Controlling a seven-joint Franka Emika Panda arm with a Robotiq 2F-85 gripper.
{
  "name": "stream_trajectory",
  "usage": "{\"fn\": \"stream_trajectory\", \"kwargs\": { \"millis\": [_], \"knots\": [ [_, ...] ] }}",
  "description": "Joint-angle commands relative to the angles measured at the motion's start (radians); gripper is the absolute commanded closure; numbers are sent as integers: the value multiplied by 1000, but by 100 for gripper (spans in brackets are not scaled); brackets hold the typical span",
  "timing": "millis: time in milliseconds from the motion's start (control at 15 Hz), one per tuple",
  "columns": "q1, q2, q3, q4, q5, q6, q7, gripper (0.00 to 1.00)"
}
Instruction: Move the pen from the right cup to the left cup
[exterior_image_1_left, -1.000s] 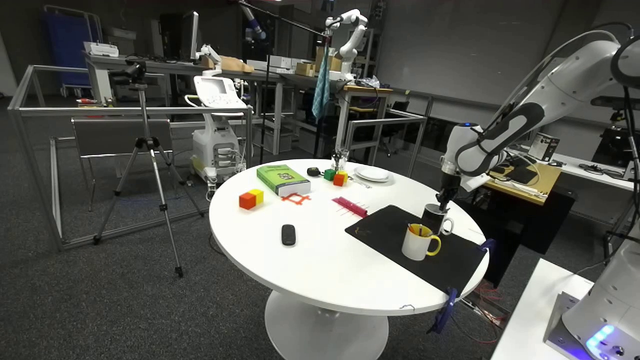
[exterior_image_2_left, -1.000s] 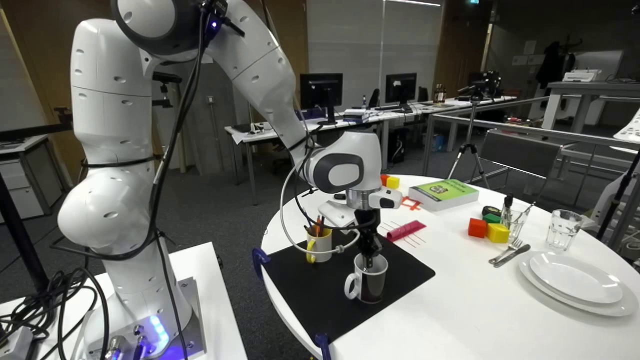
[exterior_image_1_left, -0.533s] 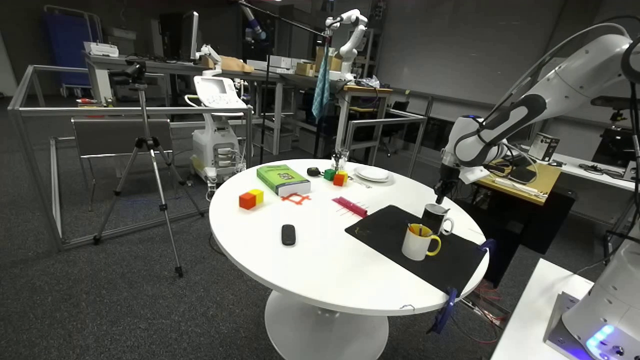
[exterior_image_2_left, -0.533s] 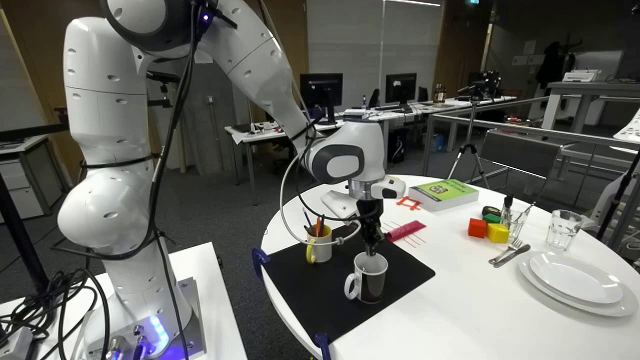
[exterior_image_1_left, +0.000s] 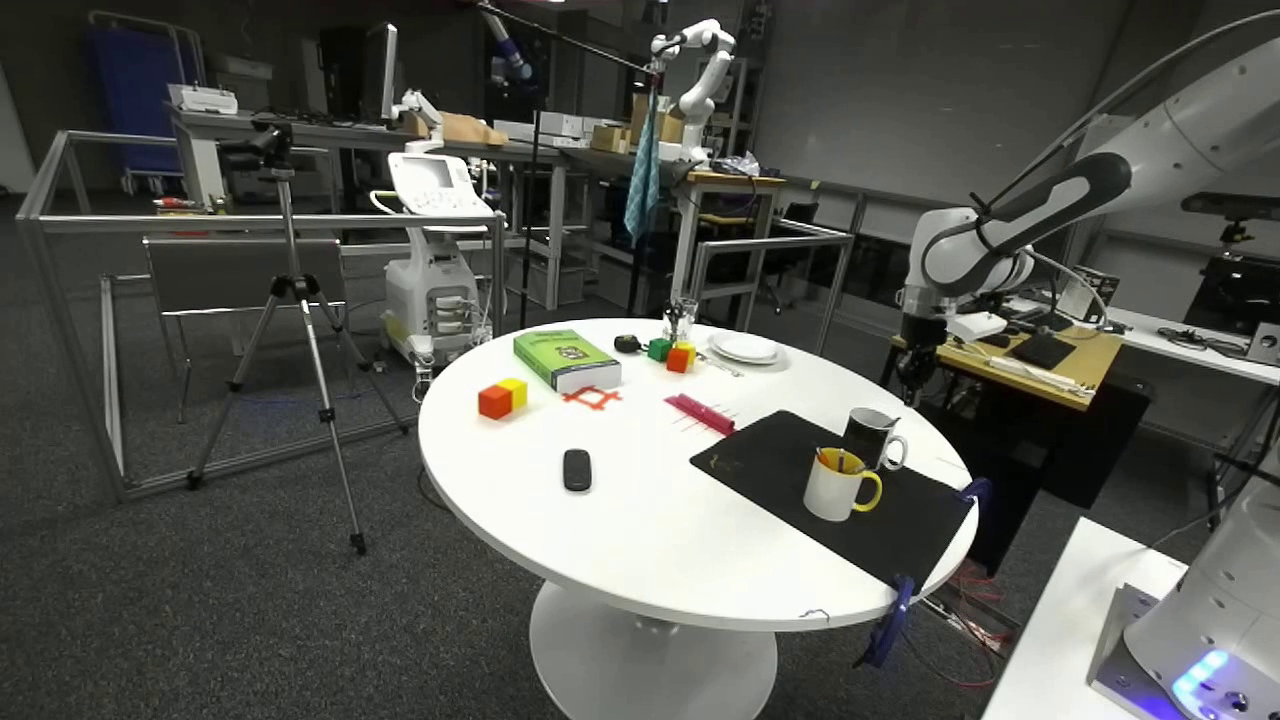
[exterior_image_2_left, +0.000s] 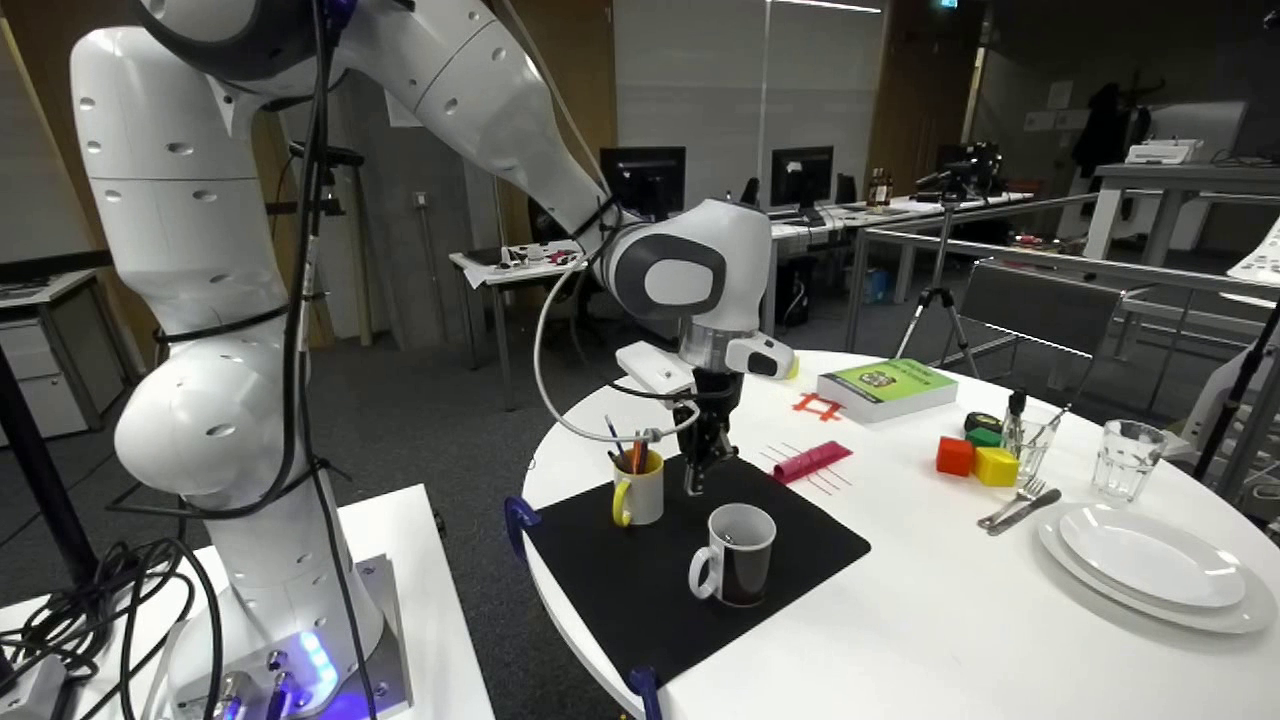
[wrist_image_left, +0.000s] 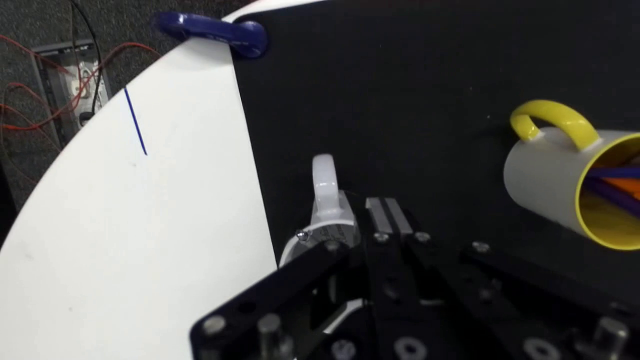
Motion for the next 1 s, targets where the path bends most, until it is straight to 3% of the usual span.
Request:
{"fn": "stream_trajectory", "kwargs": {
  "millis": [0,467,933],
  "knots": [
    [-14,-37,-16,4,-58,-78,-40,100],
    [-28,4,-43,-10,-189,-16,-197,100],
    [-27,9,-34,-16,-180,-9,-183,100]
  ]
}}
